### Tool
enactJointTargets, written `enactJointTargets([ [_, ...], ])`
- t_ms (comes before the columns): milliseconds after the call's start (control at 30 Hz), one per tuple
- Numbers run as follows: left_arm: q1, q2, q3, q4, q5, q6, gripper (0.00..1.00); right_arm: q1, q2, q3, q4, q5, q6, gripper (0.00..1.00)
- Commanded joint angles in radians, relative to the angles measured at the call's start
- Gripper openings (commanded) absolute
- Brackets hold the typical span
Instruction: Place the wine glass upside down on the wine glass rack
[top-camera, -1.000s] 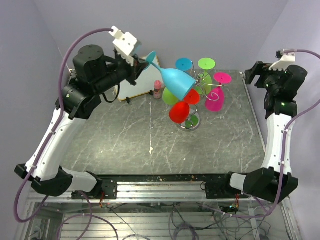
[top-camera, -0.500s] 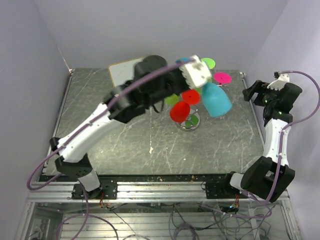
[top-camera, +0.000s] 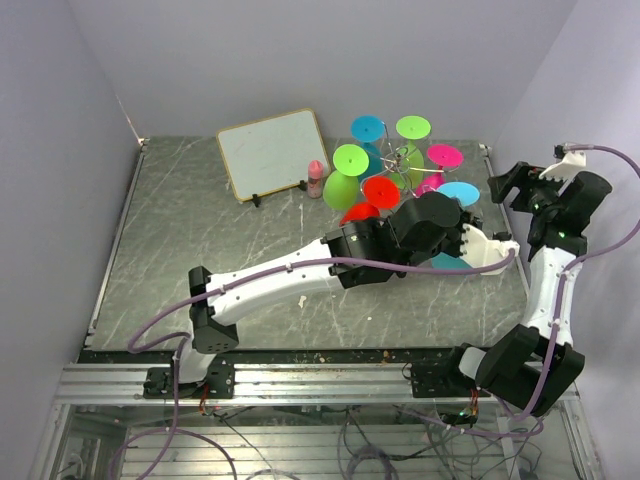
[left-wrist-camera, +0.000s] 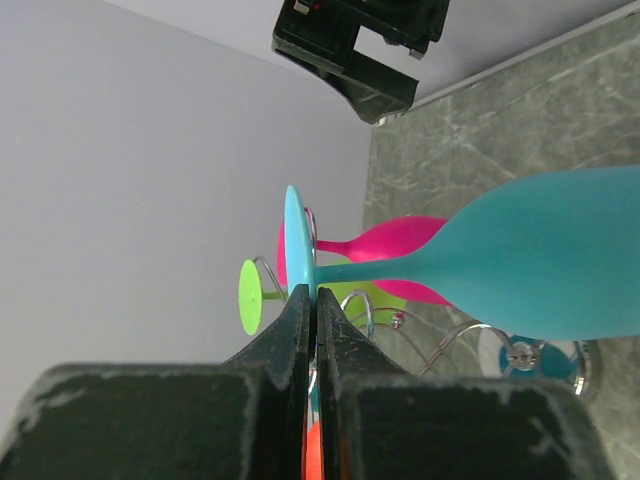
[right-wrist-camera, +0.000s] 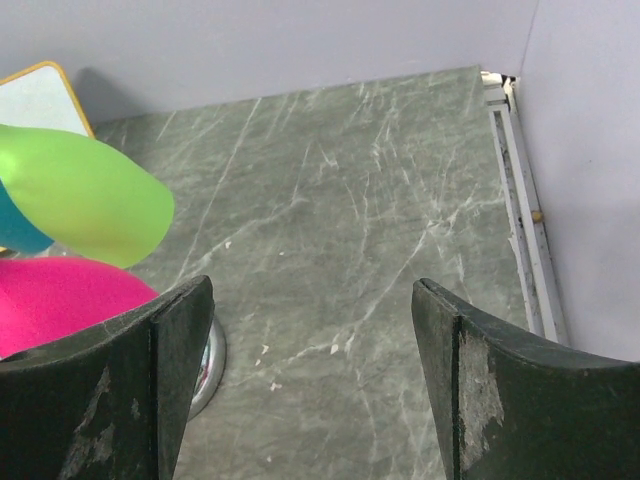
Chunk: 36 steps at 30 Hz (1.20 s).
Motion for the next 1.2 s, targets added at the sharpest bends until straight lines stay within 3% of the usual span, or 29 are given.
enactJointTargets([
  [0, 0.002, 0.018, 0.013, 0.116, -0.058, 0.124, 0.07, -0.010, -0.019, -0.016, 0.037, -0.030, 0.010, 0.79],
  [200, 0.021, 0.073, 0.039, 0.150, -0.068, 0.187, 0.07, -0.010, -0.023, -0.026, 0.050, -0.056, 0.018, 0.79],
  [1167, 0.194, 0.102, 0.031, 0.153, 0.033, 0.112, 0.07, -0.010, -0.026, -0.044, 0.080, -0.098, 0.025, 0.79],
])
